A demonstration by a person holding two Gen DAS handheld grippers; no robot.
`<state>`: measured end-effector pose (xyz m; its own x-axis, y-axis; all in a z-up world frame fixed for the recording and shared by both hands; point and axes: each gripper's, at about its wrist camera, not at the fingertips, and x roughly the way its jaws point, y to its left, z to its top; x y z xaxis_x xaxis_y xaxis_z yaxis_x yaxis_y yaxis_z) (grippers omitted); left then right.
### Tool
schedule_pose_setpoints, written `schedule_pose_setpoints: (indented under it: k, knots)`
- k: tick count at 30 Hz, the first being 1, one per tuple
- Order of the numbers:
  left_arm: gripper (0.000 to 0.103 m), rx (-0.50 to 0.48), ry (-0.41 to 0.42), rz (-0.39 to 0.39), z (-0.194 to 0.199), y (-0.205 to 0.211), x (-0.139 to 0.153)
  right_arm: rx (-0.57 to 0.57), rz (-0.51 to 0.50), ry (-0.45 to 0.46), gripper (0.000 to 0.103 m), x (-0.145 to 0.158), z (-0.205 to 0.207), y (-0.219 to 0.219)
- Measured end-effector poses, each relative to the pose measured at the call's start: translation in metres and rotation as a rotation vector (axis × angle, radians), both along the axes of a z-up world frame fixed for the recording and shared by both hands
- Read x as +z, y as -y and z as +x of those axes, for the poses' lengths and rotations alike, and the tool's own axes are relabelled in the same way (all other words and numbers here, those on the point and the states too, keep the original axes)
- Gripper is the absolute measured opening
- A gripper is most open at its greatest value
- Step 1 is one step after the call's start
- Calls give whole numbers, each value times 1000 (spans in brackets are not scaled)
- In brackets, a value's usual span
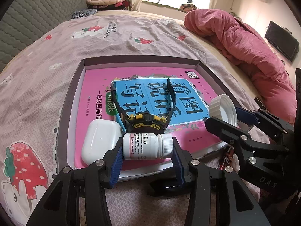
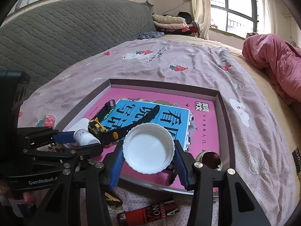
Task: Organize rigid objects
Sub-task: 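Lower the pill bottle beside the watch with the left gripper while the right lowers the cap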
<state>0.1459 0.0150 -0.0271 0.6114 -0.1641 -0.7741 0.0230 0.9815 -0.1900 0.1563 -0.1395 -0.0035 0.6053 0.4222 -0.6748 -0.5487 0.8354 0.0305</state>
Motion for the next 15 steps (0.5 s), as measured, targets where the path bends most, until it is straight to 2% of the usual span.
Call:
schedule_pose_setpoints:
  k: [15]
  knots:
    - [48, 5, -4, 4, 1, 0, -2, 15, -14, -59, 50, -9, 5, -5]
